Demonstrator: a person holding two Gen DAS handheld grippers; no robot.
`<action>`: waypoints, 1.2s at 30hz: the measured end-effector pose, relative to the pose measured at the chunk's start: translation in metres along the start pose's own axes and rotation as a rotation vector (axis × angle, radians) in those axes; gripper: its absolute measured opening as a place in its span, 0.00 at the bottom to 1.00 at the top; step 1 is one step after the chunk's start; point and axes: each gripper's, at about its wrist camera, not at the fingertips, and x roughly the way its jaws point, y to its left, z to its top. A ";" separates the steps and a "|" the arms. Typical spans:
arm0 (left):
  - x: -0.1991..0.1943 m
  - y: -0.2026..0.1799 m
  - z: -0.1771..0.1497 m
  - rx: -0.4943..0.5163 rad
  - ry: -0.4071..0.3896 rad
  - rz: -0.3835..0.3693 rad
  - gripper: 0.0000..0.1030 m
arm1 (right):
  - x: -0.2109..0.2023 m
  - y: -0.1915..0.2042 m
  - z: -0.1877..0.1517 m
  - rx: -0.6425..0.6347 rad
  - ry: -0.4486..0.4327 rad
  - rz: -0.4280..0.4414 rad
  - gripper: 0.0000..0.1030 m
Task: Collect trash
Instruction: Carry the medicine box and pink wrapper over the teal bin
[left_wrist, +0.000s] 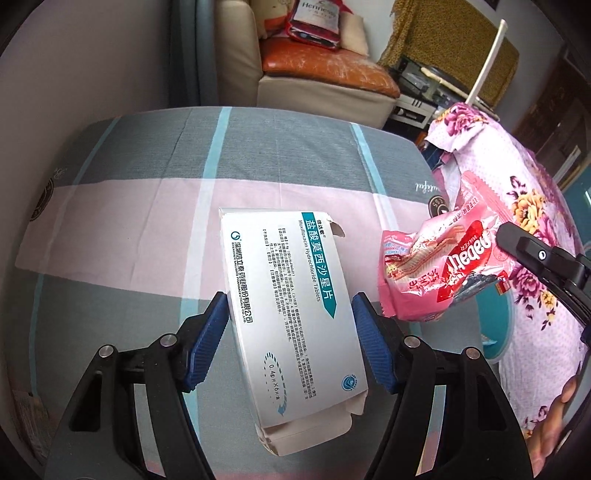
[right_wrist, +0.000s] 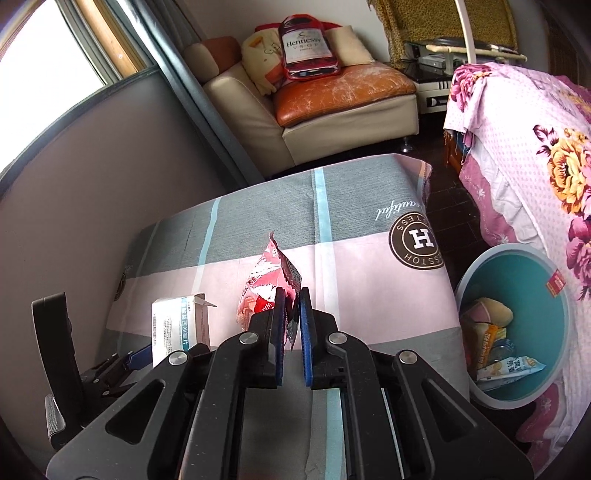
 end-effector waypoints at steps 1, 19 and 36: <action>-0.001 -0.008 -0.001 0.014 0.001 -0.003 0.67 | -0.005 -0.005 0.000 0.009 -0.010 -0.004 0.07; 0.014 -0.154 -0.011 0.287 0.046 -0.068 0.68 | -0.097 -0.138 -0.016 0.236 -0.194 -0.093 0.07; 0.047 -0.255 -0.019 0.471 0.093 -0.162 0.68 | -0.131 -0.240 -0.037 0.404 -0.258 -0.234 0.07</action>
